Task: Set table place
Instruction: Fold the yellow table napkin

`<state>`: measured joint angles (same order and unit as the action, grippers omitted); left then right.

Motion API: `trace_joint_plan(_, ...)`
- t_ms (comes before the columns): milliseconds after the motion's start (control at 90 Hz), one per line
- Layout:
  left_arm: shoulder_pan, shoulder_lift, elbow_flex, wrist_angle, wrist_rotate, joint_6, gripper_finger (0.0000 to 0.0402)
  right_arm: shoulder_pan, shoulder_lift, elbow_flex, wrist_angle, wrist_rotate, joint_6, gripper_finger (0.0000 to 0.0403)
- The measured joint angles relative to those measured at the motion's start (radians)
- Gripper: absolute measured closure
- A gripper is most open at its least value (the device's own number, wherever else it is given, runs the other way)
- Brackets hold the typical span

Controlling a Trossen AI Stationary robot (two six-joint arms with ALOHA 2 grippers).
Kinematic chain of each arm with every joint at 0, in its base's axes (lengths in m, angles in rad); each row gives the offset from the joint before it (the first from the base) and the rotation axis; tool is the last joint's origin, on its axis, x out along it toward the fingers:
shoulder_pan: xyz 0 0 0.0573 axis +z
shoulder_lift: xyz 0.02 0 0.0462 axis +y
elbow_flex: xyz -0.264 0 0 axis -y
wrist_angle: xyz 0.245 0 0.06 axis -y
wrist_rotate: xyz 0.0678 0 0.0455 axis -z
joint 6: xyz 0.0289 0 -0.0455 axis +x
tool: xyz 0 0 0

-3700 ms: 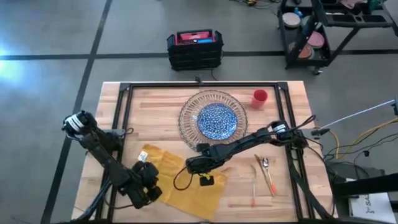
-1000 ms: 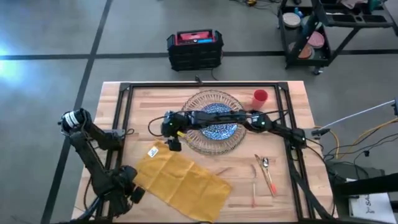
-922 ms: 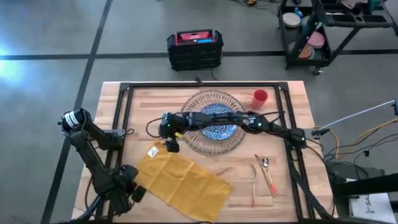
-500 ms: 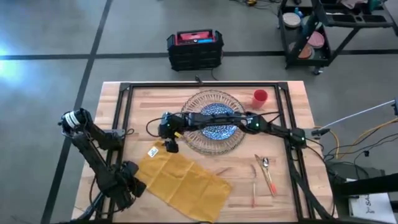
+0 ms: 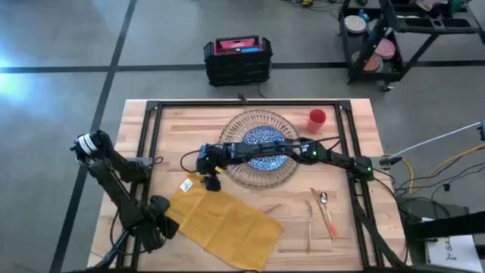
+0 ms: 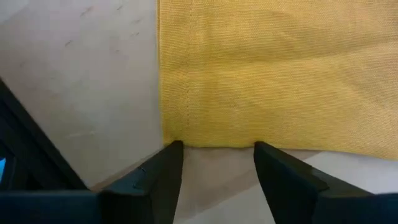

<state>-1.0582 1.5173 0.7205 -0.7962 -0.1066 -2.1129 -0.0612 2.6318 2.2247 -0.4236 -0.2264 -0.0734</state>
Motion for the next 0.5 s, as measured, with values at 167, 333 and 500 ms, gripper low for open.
trace_joint_plan(167, 0.006, 0.000, -0.023, -0.004, -0.008, 0.003, 0.0239, -0.001, -0.008, 0.003, -0.123, -0.002, 0.038, 0.0208)
trace_joint_plan(333, 0.025, 0.001, -0.035, -0.030, -0.065, 0.014, 0.0251, 0.008, -0.020, 0.002, -0.214, 0.013, 0.077, 0.0215)
trace_joint_plan(500, 0.053, 0.002, -0.039, -0.039, -0.100, 0.061, 0.0259, 0.044, -0.065, -0.005, -0.319, 0.051, 0.077, 0.0213)
